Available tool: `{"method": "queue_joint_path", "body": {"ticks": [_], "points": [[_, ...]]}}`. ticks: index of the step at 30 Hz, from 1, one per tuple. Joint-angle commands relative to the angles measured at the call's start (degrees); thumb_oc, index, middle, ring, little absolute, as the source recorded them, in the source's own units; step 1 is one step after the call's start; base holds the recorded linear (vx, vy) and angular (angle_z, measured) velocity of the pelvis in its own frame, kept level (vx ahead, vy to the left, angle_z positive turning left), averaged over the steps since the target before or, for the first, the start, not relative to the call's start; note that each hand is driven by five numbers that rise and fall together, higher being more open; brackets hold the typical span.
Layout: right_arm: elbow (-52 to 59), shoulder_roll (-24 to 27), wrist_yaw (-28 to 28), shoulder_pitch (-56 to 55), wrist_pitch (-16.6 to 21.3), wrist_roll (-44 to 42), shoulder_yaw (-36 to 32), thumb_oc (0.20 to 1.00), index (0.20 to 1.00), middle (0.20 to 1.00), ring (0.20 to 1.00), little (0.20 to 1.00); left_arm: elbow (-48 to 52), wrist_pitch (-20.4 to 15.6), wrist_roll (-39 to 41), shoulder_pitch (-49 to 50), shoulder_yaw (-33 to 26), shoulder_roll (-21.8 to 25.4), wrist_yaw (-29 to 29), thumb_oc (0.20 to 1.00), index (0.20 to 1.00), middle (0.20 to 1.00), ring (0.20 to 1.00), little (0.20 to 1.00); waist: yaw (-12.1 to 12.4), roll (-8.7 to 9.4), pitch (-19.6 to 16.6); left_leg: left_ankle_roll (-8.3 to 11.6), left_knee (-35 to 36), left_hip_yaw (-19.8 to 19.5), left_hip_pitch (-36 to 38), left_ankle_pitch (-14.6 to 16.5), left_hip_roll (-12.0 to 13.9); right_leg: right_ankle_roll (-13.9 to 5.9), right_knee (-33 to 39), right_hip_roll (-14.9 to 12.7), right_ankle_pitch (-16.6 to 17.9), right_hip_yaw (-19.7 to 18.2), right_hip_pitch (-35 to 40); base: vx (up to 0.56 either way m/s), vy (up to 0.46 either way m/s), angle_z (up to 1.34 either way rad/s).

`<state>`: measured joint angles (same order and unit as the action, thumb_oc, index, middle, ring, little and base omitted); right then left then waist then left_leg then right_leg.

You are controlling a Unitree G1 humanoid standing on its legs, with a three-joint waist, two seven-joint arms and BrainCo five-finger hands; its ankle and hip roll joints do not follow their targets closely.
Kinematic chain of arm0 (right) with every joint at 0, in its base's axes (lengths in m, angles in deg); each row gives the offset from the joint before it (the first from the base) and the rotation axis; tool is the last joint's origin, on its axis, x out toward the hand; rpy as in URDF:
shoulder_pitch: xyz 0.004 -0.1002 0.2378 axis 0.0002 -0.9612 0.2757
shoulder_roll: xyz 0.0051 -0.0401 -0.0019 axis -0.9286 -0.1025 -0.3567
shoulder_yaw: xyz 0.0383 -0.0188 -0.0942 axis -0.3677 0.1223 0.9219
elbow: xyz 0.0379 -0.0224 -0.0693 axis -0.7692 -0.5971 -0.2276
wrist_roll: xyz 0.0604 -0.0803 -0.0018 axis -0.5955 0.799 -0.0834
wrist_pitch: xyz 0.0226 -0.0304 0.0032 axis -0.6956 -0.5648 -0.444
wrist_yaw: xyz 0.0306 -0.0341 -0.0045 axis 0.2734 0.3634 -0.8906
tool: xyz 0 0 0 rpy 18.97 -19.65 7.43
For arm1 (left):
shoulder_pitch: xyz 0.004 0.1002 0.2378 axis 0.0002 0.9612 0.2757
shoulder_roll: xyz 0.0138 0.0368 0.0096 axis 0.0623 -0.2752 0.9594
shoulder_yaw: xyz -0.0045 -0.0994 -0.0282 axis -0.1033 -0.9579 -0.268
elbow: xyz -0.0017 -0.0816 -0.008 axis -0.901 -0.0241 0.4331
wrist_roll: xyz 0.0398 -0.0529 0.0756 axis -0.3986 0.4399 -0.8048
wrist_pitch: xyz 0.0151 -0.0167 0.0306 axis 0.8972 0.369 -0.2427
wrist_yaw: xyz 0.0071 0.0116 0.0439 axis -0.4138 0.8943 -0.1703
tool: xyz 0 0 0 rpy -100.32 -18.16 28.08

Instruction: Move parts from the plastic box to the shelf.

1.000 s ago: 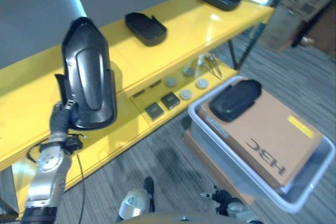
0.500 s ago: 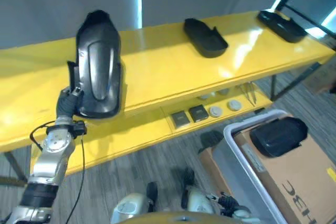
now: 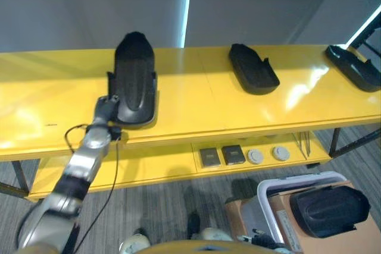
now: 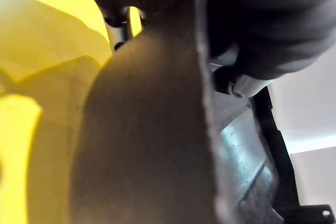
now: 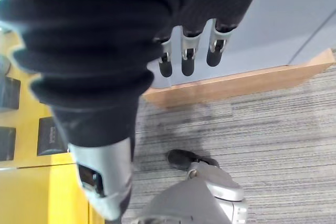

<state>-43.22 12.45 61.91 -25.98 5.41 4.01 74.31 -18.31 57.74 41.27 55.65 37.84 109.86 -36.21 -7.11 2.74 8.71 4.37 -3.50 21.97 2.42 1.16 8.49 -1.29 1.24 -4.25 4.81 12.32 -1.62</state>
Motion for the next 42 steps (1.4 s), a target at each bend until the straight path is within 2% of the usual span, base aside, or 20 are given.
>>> {"method": "queue_joint_path", "body": {"ticks": [1, 10, 14, 26, 27, 28, 35, 38, 42], "points": [[-2.43, 3.07, -2.28, -2.5, 0.26, 2.18, 1.94, 1.0, 1.0, 1.0, 1.0, 1.0, -10.62, 3.81, -6.18, -8.75, -2.05, 2.79, 3.0, 0.2, 0.2, 0.2, 0.2, 0.2, -2.17, -3.77, -2.93, 0.8, 4.13, -2.99, 0.68, -3.37, 2.02, -7.21, -4.15, -1.93, -4.37, -3.88, -0.29, 0.12, 0.152, -0.35], [-2.95, 2.36, -2.55, -2.88, 0.66, 4.27, 4.3, 1.0, 1.0, 1.0, 1.0, 1.0, -25.35, 9.05, -10.53, -11.91, 0.14, 5.48, 0.86, 0.2, 0.2, 0.2, 0.2, 0.2, -4.89, -4.63, -3.54, 0.4, 5.23, -1.29, 3.25, -2.39, 1.23, -8.12, -2.99, -2.26, -3.95, -6.81, 0.78, 0.08, 0.058, -0.18], [-6.09, 2.01, -2.16, -2.65, 2.17, 5.79, 3.99, 1.0, 1.0, 1.0, 1.0, 1.0, -30.36, 10.44, -5.75, -12.49, 0.95, 3.17, 1.14, 0.2, 0.2, 0.2, 0.2, 0.2, -5.83, -4.72, -3.72, 0.18, 5.31, -0.24, 3.88, -1.95, 1.31, -8.26, -2.8, -2.18, -4.02, -7.49, 0.98, 0.03, 0.006, -0.02], [-7.84, 1.43, -2.51, -0.92, 3.14, 6.49, 4.77, 1.0, 1.0, 1.0, 1.0, 1.0, -34.99, 8.65, -2.16, -10.53, 1.09, -3.06, 3.48, 0.2, 0.2, 0.2, 0.2, 0.2, -6.63, -4.4, -3.69, 0.09, 5.36, 0.84, 4.3, -1.57, 1.53, -7.97, -2.16, -1.72, -4.36, -8.52, 1.19, 0.01, -0.004, -0.05], [-7.87, 1.32, -2.44, -0.87, 3.06, 6.55, 4.95, 1.0, 1.0, 1.0, 1.0, 1.0, -35.28, 8.37, -1.94, -10.53, 1.09, -3.22, 3.33, 0.42, 0.42, 0.42, 0.42, 0.42, -6.65, -4.41, -3.72, 0.09, 5.38, 0.91, 4.34, -1.57, 1.54, -7.96, -2.1, -1.71, -4.38, -8.54, 1.27, 0.0, 0.0, 0.0], [-7.91, 1.3, -2.42, -0.87, 3.03, 6.62, 5.07, 1.0, 1.0, 1.0, 1.0, 1.0, -35.42, 8.16, -1.75, -10.57, 1.13, -3.27, 3.06, 1.0, 1.0, 1.0, 1.0, 1.0, -6.67, -4.44, -3.74, 0.09, 5.43, 0.96, 4.41, -1.61, 1.56, -7.95, -2.12, -1.7, -4.41, -8.54, 1.31, 0.0, 0.0, 0.0], [-8.45, 1.27, -2.37, -0.61, 3.35, 7.18, 5.35, 1.0, 1.0, 1.0, 1.0, 1.0, -34.05, 5.39, -1.0, -11.21, 1.29, -2.92, 2.69, 1.0, 1.0, 1.0, 1.0, 1.0, -6.32, -4.6, -3.71, 0.2, 5.87, 0.9, 5.02, -1.65, 1.48, -7.91, -1.64, -1.81, -4.48, -8.16, 2.2, 0.0, 0.0, 0.0], [-8.61, 1.09, -2.28, -0.66, 3.5, 7.02, 5.31, 1.0, 1.0, 1.0, 1.0, 1.0, -31.88, 5.57, -0.82, -11.42, 1.31, -2.07, 0.67, 1.0, 1.0, 1.0, 1.0, 1.0, -5.82, -4.65, -3.87, 0.21, 6.0, 0.75, 5.31, -1.61, 1.42, -7.92, -1.35, -1.91, -4.5, -7.77, 2.75, 0.0, 0.0, 0.0], [-8.79, 0.58, -1.66, -0.88, 3.4, 7.29, 4.33, 1.0, 1.0, 1.0, 1.0, 1.0, -24.59, 5.1, -0.12, -9.35, 0.57, 0.0, -2.19, 1.0, 1.0, 1.0, 1.0, 1.0, -3.95, -4.91, -3.99, 0.28, 6.26, -0.09, 5.68, -1.66, 1.24, -8.06, -0.45, -2.23, -4.1, -6.62, 3.78, -0.01, 0.018, 0.02]]}}
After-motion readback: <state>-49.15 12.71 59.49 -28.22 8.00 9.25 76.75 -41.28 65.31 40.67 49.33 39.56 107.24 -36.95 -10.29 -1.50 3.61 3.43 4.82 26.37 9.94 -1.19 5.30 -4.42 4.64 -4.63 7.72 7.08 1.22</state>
